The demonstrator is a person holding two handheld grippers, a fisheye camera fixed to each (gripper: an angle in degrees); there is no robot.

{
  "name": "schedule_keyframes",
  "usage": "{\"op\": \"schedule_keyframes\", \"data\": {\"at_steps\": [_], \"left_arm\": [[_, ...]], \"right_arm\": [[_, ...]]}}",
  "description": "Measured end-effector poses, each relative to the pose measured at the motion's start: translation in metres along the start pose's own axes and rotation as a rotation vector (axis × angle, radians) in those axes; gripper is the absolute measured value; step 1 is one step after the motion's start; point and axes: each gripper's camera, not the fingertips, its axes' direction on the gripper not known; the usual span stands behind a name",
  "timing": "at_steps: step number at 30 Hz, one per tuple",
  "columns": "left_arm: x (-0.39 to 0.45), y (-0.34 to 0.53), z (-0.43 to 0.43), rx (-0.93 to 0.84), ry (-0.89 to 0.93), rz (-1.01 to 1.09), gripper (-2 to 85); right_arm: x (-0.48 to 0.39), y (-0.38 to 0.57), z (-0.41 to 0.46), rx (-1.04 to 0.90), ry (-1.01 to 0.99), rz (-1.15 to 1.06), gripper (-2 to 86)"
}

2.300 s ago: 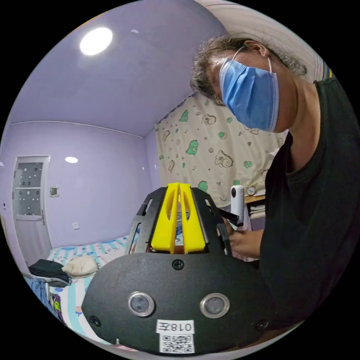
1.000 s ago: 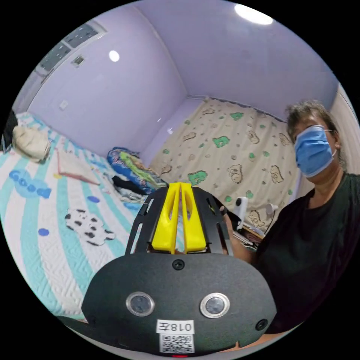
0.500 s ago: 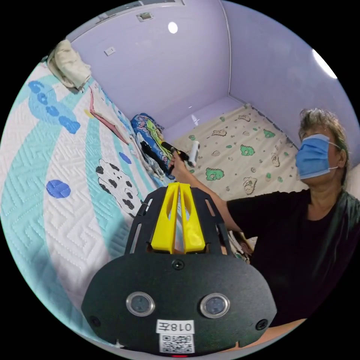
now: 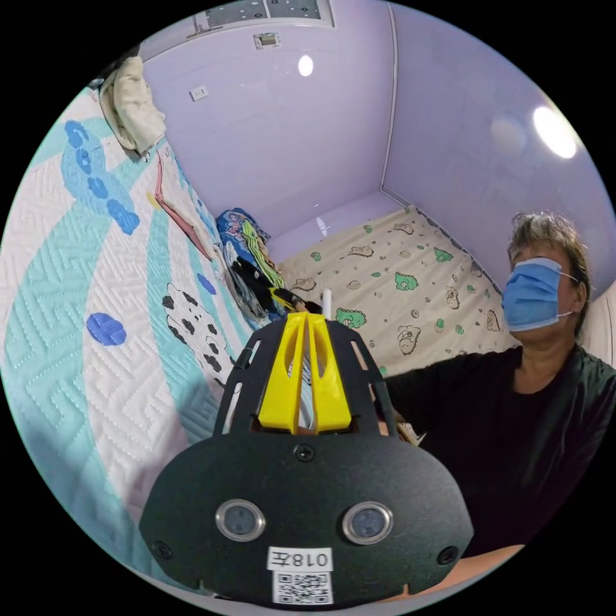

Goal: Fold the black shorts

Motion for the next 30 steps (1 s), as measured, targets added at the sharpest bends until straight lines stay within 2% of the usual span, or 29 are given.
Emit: {"op": "schedule_keyframes", "data": {"at_steps": [1, 5, 7, 8, 11, 15, 19, 22, 28, 30], "left_arm": [[0.001, 0.0, 0.001, 0.003, -0.001, 0.0, -1.0], [0.011, -0.001, 0.005, 0.044, -0.024, 0.001, -0.9], [0.017, -0.002, 0.006, 0.059, -0.048, 0.003, -0.8], [0.022, -0.002, 0.007, 0.061, -0.076, 0.007, -0.7], [0.036, 0.001, 0.012, 0.04, -0.176, 0.018, 0.2], [0.056, 0.011, 0.027, -0.038, -0.291, 0.028, 2.9], [0.075, 0.022, 0.038, -0.068, -0.336, 0.044, 3.1], [0.081, 0.028, 0.041, -0.053, -0.343, 0.026, 2.7], [0.072, 0.023, 0.044, -0.039, -0.32, -0.01, 1.0], [0.068, 0.014, 0.044, -0.052, -0.293, -0.007, 0.3]], "right_arm": [[0.004, 0.022, -0.024, 0.012, -0.128, -0.012, -0.5], [-0.003, 0.1, -0.087, -0.061, -0.426, -0.073, 0.0], [-0.009, 0.155, -0.12, -0.116, -0.657, -0.054, 1.1], [-0.011, 0.167, -0.125, -0.142, -0.684, -0.044, 1.9], [-0.023, 0.211, -0.148, -0.228, -0.532, -0.064, 5.4], [-0.064, 0.231, -0.185, -0.095, -0.242, -0.268, 8.7], [-0.126, 0.219, -0.179, -0.066, -0.139, -0.575, 10.9], [-0.154, 0.209, -0.15, -0.102, -0.099, -0.678, 11.8], [-0.153, 0.195, -0.068, -0.33, 0.057, -0.698, 9.3], [-0.131, 0.184, -0.073, -0.326, -0.047, -0.585, 6.9]]}}
